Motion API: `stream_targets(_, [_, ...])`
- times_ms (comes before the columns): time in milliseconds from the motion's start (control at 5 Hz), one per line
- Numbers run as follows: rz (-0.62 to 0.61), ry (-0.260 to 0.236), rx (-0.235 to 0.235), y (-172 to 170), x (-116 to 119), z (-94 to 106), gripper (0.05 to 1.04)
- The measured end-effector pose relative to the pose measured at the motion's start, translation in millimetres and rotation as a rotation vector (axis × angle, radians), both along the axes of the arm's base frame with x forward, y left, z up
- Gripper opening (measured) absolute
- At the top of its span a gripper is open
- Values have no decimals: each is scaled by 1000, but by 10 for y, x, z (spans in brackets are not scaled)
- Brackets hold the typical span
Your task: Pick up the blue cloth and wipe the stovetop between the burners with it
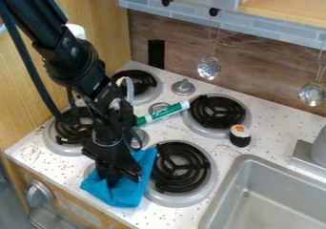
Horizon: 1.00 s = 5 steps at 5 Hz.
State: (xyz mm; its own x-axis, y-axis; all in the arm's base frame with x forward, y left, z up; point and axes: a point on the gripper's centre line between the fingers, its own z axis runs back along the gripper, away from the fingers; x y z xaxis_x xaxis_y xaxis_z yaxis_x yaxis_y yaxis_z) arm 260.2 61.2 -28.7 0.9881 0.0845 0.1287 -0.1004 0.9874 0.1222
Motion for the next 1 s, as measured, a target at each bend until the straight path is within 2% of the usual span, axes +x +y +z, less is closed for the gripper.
stream_targets(200, [-21,10,-43,-122,-48,33,79])
stream_targets(600, [-101,43,-88,-375,-180,97,79])
stream_targets(800, [-142,53,-106,-522,-186,92,79])
stream_targets(1000, [-135,50,-96,-519,-160,101,79])
